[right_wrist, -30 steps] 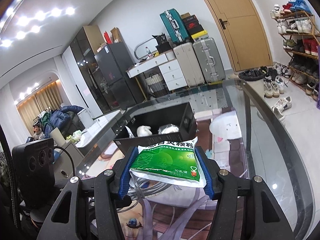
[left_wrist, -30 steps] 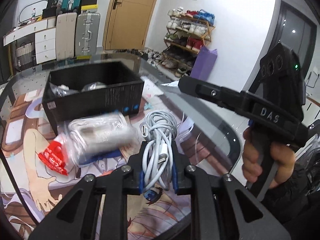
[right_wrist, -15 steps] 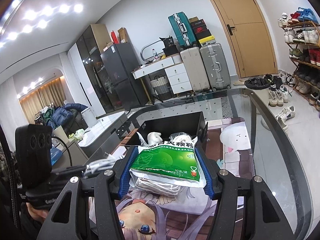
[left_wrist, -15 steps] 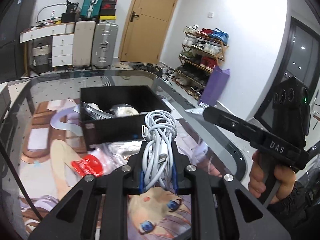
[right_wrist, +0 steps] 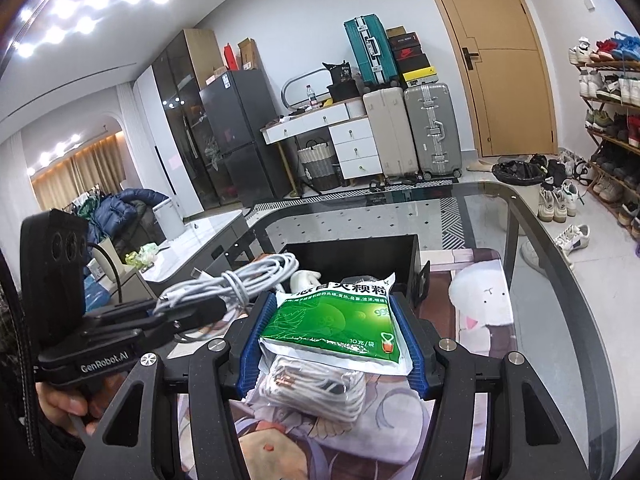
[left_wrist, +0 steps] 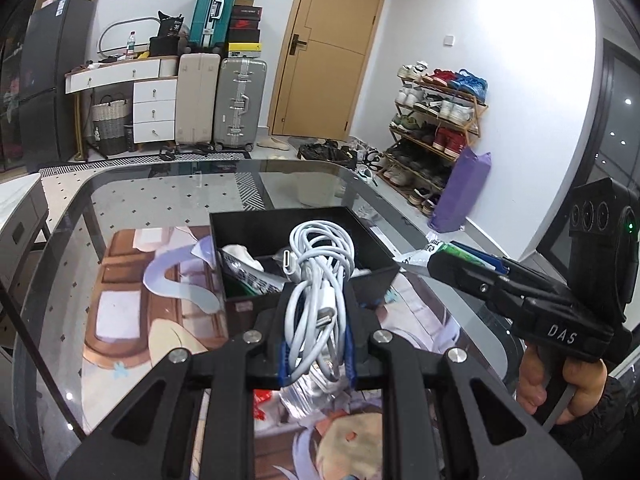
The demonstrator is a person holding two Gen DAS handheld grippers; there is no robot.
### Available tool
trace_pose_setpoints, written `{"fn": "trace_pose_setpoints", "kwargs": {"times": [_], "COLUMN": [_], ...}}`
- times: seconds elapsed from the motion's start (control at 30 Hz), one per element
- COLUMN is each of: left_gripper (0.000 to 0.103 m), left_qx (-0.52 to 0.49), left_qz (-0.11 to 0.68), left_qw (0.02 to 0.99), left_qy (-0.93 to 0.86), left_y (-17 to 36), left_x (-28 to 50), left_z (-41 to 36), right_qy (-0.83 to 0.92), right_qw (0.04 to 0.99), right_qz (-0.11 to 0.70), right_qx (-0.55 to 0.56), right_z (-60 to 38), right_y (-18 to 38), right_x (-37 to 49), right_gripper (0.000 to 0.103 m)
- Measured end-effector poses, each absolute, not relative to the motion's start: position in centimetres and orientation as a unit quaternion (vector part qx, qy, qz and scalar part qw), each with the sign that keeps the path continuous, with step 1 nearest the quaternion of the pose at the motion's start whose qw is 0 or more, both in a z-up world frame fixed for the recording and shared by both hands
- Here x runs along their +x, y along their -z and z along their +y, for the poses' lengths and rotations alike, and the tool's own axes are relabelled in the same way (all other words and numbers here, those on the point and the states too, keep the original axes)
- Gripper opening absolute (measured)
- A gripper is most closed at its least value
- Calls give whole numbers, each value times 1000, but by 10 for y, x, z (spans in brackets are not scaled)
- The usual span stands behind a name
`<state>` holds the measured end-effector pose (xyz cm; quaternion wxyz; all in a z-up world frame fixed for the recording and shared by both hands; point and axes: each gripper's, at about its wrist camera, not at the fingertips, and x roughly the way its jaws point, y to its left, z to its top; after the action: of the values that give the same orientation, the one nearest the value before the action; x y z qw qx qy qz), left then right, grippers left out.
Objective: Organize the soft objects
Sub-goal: 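Carry the green bag and white cable into the black box and open both grippers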
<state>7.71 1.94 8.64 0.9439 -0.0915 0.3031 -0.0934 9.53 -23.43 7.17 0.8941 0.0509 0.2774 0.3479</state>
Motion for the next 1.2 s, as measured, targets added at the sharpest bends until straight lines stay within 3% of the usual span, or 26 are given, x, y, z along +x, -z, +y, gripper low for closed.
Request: {"fn": "trace_pose_setpoints", "kwargs": {"times": [1.2], "left_gripper": [18], "left_qx": [-88], "left_qz": [347], "left_qw": [932], "left_qy": [65], "left_y": [-51], "left_x": [170], "left_z": [27], "right_qy": [-331], "right_qw": [884], "right_qz": [325], "right_qx": [-55], "right_z": [-154], "right_y": [-24], "right_x": [200], "right_gripper": [58]}}
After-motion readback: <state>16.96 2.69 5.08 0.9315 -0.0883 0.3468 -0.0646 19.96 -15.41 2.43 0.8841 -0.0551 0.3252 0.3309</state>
